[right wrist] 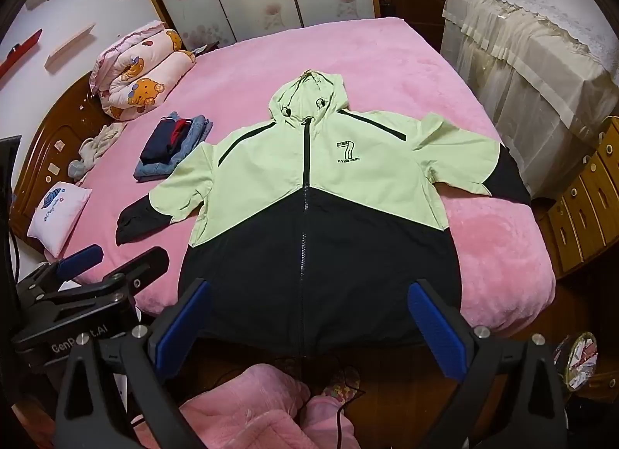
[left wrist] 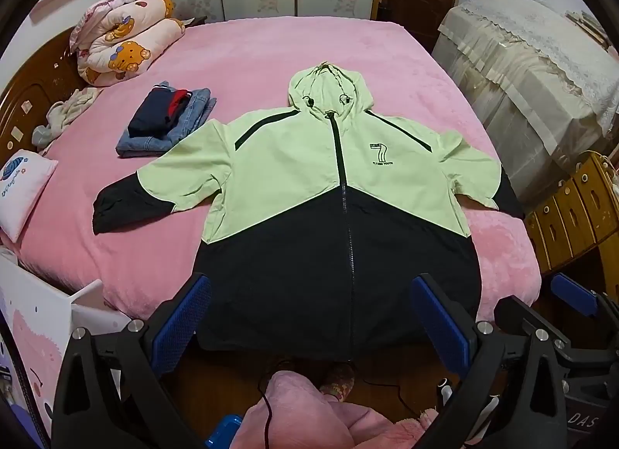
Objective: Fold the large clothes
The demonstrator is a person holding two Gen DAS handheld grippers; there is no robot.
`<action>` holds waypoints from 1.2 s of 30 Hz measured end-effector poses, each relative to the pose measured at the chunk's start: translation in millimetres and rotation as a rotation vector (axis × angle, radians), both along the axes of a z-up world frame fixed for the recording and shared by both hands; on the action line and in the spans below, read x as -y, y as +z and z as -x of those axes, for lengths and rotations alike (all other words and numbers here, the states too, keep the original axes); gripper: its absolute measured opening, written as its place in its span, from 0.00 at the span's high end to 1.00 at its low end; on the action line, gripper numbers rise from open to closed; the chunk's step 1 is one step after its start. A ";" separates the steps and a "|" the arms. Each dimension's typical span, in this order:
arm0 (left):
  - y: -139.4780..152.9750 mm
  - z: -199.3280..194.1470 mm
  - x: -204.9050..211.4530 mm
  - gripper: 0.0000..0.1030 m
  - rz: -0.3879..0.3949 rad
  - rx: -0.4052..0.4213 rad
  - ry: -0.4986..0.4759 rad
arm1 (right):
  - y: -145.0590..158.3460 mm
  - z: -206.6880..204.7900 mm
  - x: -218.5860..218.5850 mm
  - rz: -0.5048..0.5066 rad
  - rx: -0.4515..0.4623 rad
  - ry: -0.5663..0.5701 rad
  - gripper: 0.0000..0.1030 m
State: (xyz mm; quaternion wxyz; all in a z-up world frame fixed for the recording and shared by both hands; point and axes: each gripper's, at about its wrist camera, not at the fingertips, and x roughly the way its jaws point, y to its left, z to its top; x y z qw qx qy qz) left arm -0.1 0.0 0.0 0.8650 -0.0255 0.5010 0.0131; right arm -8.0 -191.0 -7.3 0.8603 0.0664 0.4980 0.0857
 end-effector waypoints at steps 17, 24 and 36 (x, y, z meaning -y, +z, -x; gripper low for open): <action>-2.0 -2.6 -0.3 0.01 0.022 -0.020 -0.008 | -6.2 -1.0 -0.5 0.012 -0.010 -0.004 0.02; -1.9 -2.4 -0.3 0.01 0.023 -0.020 -0.007 | -3.0 -3.7 -0.4 0.011 -0.015 -0.002 0.02; -0.5 -8.1 -6.5 0.01 -0.017 -0.022 0.023 | 0.0 -9.7 -1.5 0.021 0.004 -0.007 0.02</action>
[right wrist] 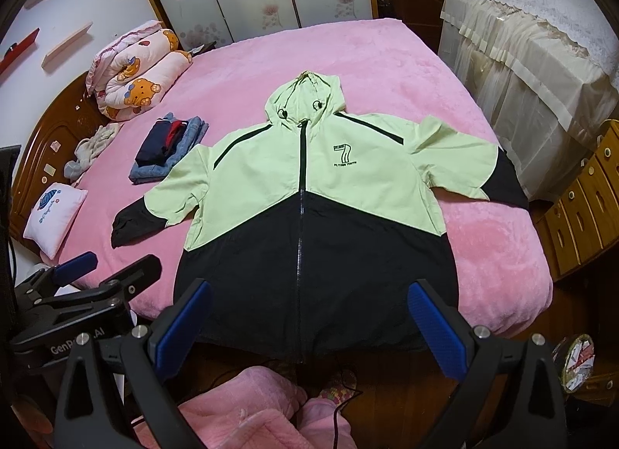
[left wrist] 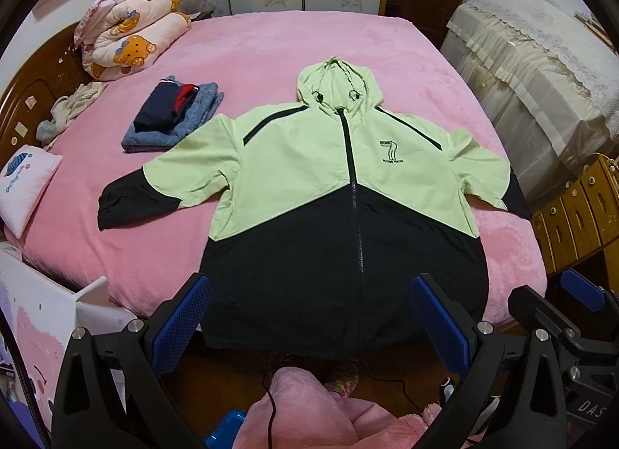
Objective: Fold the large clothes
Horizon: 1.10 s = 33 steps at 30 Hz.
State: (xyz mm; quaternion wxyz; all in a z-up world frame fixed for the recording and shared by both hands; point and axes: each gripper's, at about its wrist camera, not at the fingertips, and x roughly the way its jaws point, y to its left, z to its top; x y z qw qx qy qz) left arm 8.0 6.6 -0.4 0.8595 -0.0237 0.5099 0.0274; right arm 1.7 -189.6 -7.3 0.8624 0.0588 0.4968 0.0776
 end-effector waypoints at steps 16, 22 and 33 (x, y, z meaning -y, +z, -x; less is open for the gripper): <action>-21.9 -22.2 -36.9 0.01 0.050 -0.082 -0.045 | -7.2 -31.4 -29.0 -0.001 -0.044 -0.041 0.02; -72.6 -37.0 -102.8 0.01 0.222 -0.249 -0.036 | -41.3 -51.9 -69.9 -0.011 -0.180 -0.074 0.02; -175.1 -71.1 -290.1 0.01 0.383 -0.472 0.231 | -135.2 -102.7 -215.9 0.173 -0.423 -0.008 0.10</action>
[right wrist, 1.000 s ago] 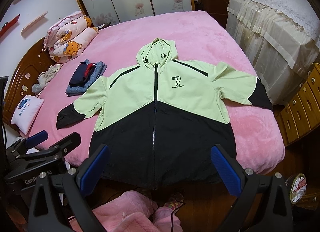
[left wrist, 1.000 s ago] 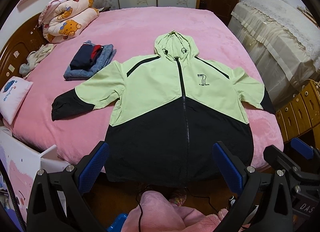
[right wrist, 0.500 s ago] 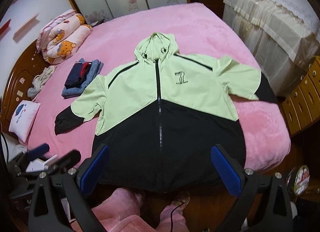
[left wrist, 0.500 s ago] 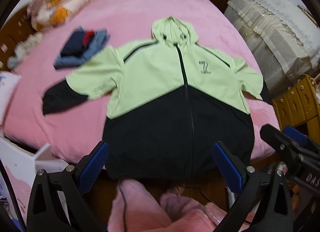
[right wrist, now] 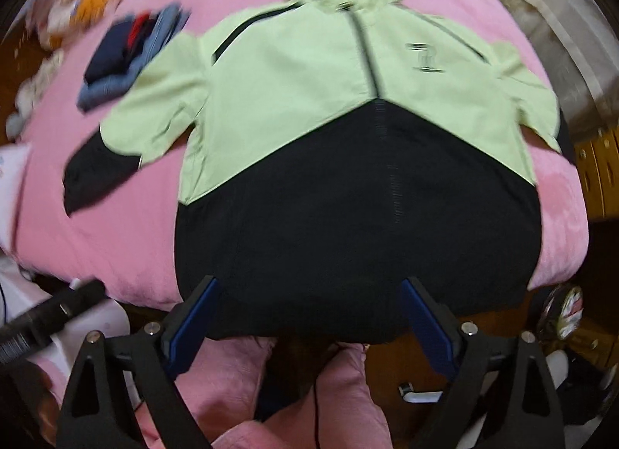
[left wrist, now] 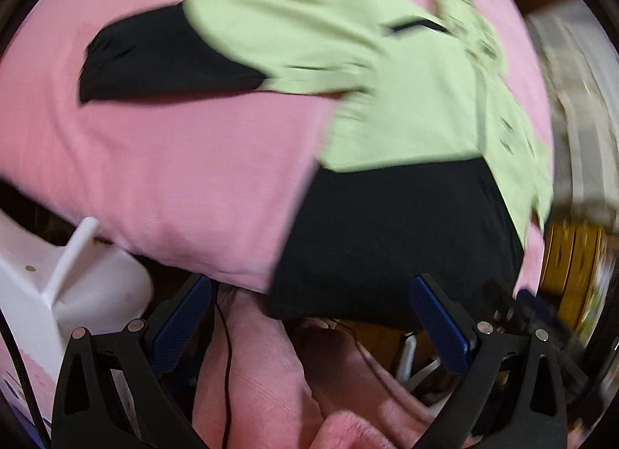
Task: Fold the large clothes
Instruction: 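Grasp the black sleeve cuff with the left gripper and lift it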
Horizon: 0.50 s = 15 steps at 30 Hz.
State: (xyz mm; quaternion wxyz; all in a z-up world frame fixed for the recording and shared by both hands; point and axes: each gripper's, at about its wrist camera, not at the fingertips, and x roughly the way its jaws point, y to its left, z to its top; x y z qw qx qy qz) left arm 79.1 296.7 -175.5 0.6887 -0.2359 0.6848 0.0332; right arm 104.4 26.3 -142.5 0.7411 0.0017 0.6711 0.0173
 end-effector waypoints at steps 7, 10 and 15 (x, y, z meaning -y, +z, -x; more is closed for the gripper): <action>-62.2 -33.3 -130.1 0.03 0.029 -0.037 0.278 | -35.3 -30.2 -96.0 0.027 -0.056 0.110 0.10; -90.3 -46.7 -176.5 0.03 0.064 -0.040 0.408 | -44.4 -48.5 -132.2 0.015 -0.060 0.142 0.10; -128.8 -56.2 -230.0 0.13 0.111 -0.049 0.604 | -59.4 -75.7 -172.7 -0.012 -0.069 0.156 0.10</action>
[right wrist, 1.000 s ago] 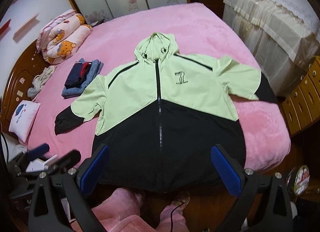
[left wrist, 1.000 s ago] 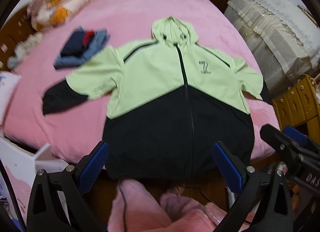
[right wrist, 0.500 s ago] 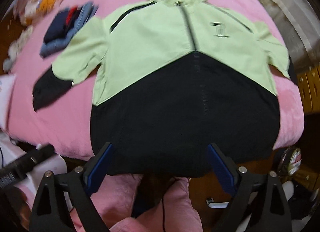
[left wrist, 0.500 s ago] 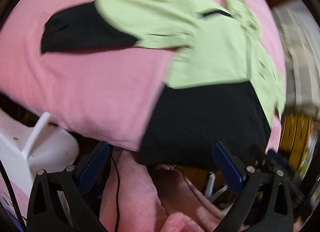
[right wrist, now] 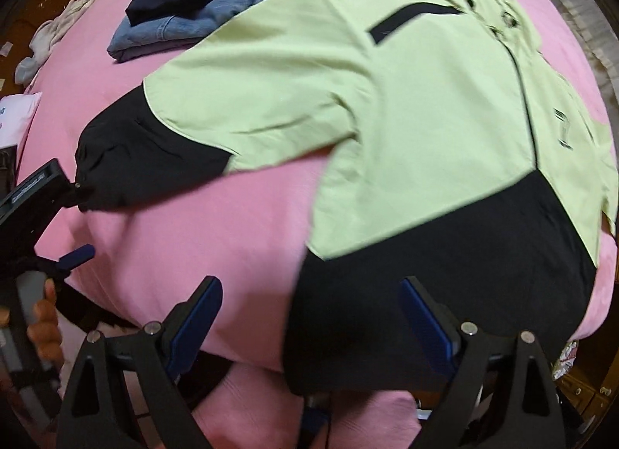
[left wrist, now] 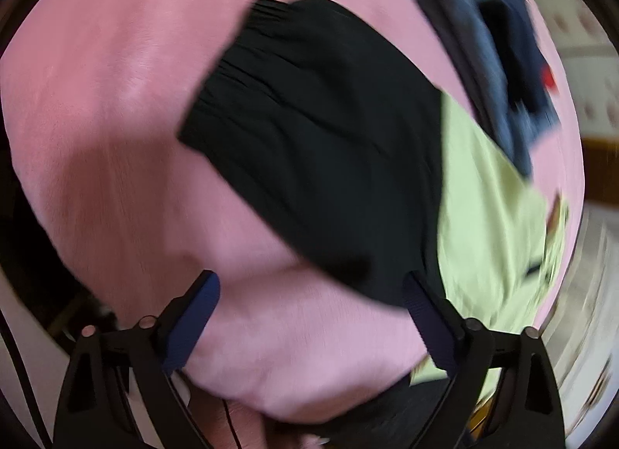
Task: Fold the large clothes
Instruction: 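Grasp the black sleeve cuff with the left gripper and lift it, then carry the black sleeve across the jacket body with the left gripper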
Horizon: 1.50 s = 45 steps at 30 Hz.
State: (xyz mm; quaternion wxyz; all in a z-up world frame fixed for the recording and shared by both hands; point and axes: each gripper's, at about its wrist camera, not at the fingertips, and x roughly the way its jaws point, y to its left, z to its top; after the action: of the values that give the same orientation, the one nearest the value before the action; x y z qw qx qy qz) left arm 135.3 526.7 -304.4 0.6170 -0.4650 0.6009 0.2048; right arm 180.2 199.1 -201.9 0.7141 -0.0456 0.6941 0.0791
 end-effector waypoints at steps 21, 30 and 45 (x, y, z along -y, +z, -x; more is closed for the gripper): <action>-7.9 2.9 -27.6 0.93 -0.107 0.266 0.358 | -30.1 -33.5 21.4 -0.095 -0.049 -0.143 0.10; 114.3 -22.7 39.1 0.95 -0.276 0.631 0.244 | -20.1 -29.4 83.9 -0.161 -0.011 -0.105 0.10; 205.0 -145.2 303.6 0.95 -0.149 0.974 -0.159 | 10.4 -38.1 283.5 -0.206 0.116 -0.197 0.10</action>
State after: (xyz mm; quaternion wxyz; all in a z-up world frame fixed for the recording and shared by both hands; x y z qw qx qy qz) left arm 280.5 223.1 -99.3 0.8712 -0.4141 0.2604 -0.0412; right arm 218.2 -84.4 -191.5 0.7582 0.0918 0.6410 0.0769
